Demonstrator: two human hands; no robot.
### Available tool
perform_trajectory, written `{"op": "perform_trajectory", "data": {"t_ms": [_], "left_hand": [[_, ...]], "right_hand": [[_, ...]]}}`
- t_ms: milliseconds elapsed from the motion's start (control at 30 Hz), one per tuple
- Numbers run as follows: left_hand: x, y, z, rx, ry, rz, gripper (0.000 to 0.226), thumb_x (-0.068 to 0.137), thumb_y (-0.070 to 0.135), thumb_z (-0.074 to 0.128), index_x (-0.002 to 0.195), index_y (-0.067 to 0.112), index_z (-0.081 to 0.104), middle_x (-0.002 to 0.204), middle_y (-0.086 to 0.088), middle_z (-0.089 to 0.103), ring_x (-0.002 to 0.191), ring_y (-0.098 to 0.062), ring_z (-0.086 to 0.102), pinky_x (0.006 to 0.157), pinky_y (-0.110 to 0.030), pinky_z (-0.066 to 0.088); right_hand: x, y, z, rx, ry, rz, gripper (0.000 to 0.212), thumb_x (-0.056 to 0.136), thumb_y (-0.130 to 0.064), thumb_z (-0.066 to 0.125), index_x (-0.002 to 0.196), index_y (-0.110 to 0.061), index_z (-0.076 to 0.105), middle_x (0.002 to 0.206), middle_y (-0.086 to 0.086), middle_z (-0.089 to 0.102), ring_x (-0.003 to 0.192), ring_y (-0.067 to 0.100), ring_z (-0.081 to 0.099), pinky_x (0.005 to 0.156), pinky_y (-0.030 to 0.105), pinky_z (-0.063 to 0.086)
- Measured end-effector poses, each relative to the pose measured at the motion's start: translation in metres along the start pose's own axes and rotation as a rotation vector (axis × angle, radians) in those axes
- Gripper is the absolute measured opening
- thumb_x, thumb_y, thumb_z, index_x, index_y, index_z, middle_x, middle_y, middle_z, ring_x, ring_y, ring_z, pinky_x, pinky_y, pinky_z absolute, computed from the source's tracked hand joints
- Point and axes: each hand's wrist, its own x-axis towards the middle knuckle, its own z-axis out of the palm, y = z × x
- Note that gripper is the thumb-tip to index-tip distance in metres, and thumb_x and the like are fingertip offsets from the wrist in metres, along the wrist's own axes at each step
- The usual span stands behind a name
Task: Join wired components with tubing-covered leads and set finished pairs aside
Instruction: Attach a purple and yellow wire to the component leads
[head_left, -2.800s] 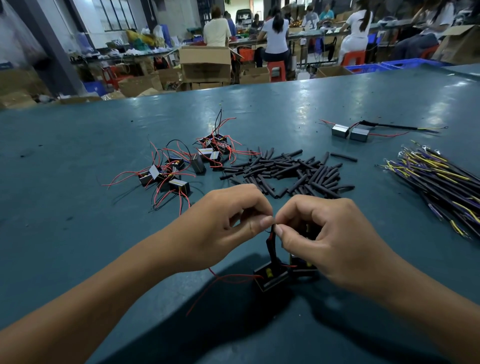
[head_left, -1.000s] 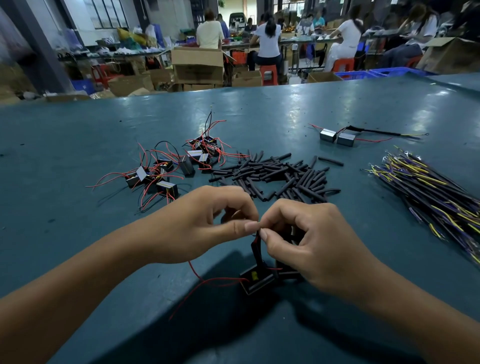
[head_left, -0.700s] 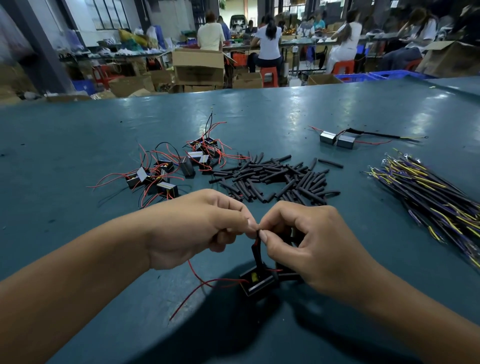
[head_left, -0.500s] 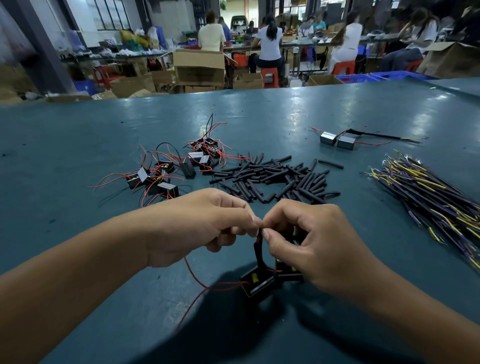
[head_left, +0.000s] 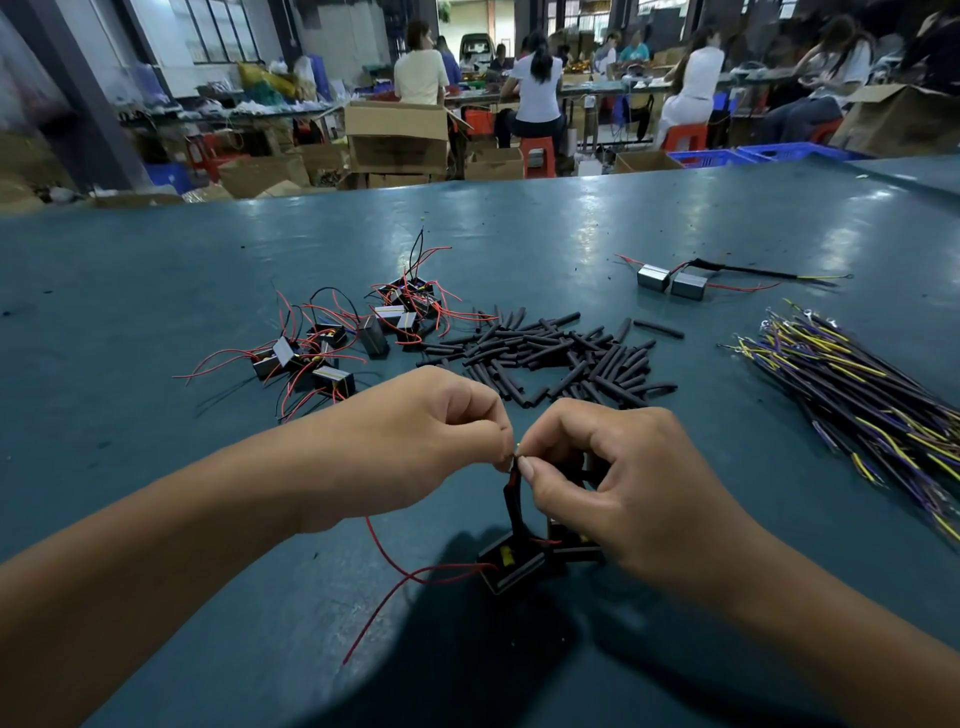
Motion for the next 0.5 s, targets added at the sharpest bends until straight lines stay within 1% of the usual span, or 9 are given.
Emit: {"op": "perform_trajectory", "data": {"t_ms": [33,100,200,267,333,400,467,500], "left_hand": [[0.0,0.0,-0.001,0.028,-0.001,0.024,0.017,0.089,0.026,0.061,0.073,0.024,0.065,0.062,0.0,0.04,0.06,-0.019,0.03,0.054,-0.034,0.024],[0.0,0.0,-0.003,0.093,-0.001,0.067,0.02,0.092,0.018,0.06,0.073,0.023,0.065,0.06,0.005,0.043,0.057,-0.014,0.032,0.053,-0.032,0.027],[0.0,0.0,-0.003,0.169,0.008,0.09,0.019,0.091,0.017,0.057,0.074,0.022,0.066,0.057,0.008,0.044,0.055,-0.012,0.034,0.052,-0.032,0.03],[0.0,-0.001,-0.002,0.153,0.014,0.078,0.019,0.09,0.018,0.057,0.074,0.021,0.066,0.055,0.009,0.041,0.052,-0.011,0.032,0.049,-0.03,0.028],[0.001,-0.003,-0.003,0.084,-0.002,0.055,0.017,0.09,0.023,0.06,0.073,0.023,0.067,0.056,0.008,0.039,0.053,-0.012,0.03,0.048,-0.029,0.025],[0.002,-0.006,-0.004,-0.015,-0.022,0.017,0.015,0.082,0.03,0.059,0.073,0.023,0.068,0.06,0.003,0.039,0.057,-0.018,0.03,0.05,-0.03,0.023],[0.005,-0.011,0.0,-0.15,0.006,-0.002,0.017,0.081,0.026,0.056,0.072,0.021,0.069,0.063,0.0,0.046,0.059,-0.016,0.038,0.053,-0.028,0.028],[0.007,-0.016,0.004,-0.238,0.036,-0.005,0.019,0.085,0.018,0.056,0.074,0.02,0.071,0.065,-0.001,0.051,0.059,-0.014,0.042,0.055,-0.025,0.032]], "right_hand": [[0.0,0.0,0.0,-0.001,0.0,0.0,0.01,0.089,-0.018,0.067,0.081,-0.022,0.067,0.059,-0.006,0.061,0.051,0.012,0.054,0.049,0.014,0.039],[0.0,0.0,0.0,-0.013,0.0,-0.004,0.01,0.089,-0.017,0.067,0.08,-0.022,0.067,0.06,-0.006,0.061,0.051,0.012,0.054,0.048,0.015,0.039],[0.0,0.0,0.001,-0.017,0.002,-0.004,0.011,0.088,-0.017,0.068,0.079,-0.023,0.066,0.062,-0.006,0.062,0.053,0.012,0.055,0.049,0.018,0.042],[0.0,0.0,0.001,-0.014,-0.002,-0.002,0.01,0.088,-0.018,0.067,0.079,-0.022,0.067,0.061,-0.006,0.062,0.053,0.012,0.055,0.049,0.018,0.042],[0.0,0.0,0.001,-0.006,-0.006,0.005,0.009,0.088,-0.019,0.066,0.079,-0.022,0.067,0.061,-0.007,0.061,0.052,0.01,0.055,0.049,0.014,0.04],[0.001,0.001,0.001,0.015,-0.02,0.019,0.009,0.087,-0.02,0.066,0.079,-0.023,0.066,0.06,-0.007,0.061,0.05,0.009,0.055,0.049,0.016,0.04],[0.002,0.003,-0.003,0.02,-0.023,0.033,0.011,0.087,-0.02,0.066,0.078,-0.024,0.065,0.061,-0.007,0.061,0.05,0.005,0.052,0.05,0.014,0.038],[0.003,0.004,-0.006,0.019,-0.018,0.042,0.011,0.087,-0.019,0.067,0.078,-0.024,0.065,0.062,-0.008,0.062,0.051,0.003,0.051,0.052,0.011,0.037]]}}
